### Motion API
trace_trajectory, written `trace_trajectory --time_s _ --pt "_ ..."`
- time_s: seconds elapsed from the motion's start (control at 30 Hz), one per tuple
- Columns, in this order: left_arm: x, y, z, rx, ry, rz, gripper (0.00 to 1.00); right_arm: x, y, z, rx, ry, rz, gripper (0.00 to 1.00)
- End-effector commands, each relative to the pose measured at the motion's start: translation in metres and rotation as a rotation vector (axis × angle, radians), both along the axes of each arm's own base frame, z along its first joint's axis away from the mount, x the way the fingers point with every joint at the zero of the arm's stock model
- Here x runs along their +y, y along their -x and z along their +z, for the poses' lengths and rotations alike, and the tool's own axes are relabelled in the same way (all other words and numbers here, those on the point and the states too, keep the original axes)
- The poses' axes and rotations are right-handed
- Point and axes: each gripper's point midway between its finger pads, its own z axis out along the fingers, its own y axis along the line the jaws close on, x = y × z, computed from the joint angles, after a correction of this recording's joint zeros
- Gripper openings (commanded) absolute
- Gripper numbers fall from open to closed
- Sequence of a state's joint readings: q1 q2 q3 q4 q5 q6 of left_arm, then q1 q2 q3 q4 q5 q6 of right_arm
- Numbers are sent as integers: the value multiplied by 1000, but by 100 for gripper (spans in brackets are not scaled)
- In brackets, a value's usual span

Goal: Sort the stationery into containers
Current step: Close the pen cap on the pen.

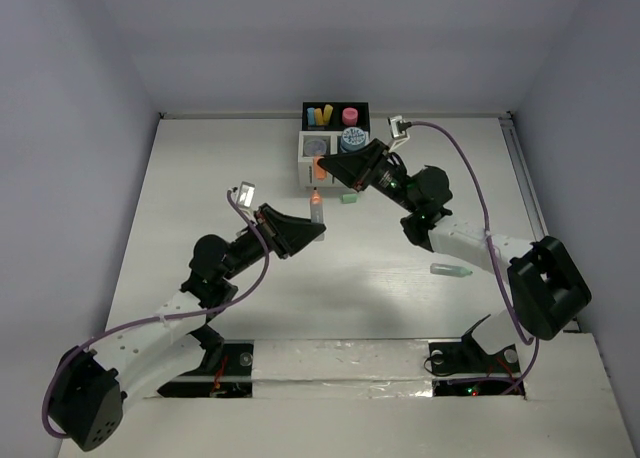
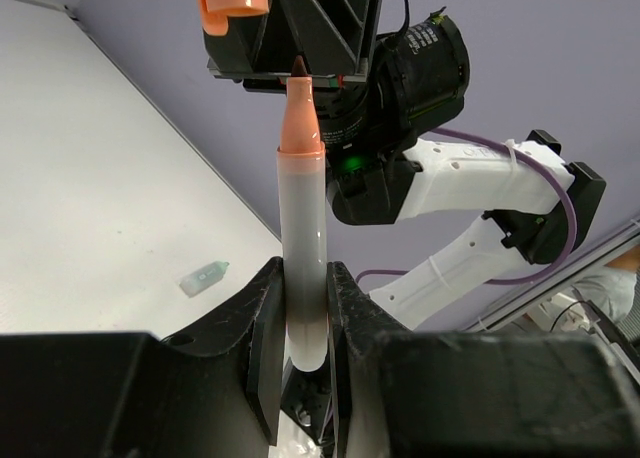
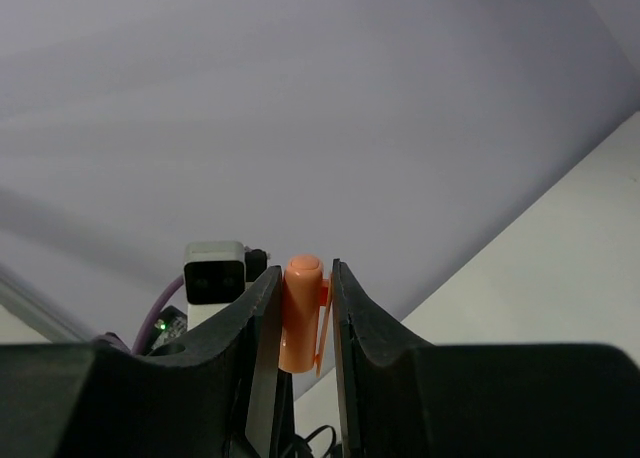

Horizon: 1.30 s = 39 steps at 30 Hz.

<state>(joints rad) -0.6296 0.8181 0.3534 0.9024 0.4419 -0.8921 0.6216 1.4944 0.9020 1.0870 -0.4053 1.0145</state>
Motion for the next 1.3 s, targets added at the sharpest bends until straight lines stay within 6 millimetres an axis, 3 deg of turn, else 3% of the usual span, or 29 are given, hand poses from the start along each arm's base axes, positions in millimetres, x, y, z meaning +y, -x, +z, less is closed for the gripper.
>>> trace_trajectory --time_s 0.0,0.37,0.7,1.27 --pt "6 5 34 -105 64 -9 0 -2 15 16 -72 -41 43 0" --pt "3 5 34 -107 60 -22 0 1 23 21 -98 -54 79 0" --pt "5 0 36 -113 61 -13 0 18 37 19 -119 -45 147 0" --pt "14 3 46 -148 89 7 0 15 54 23 -145 -87 198 0"
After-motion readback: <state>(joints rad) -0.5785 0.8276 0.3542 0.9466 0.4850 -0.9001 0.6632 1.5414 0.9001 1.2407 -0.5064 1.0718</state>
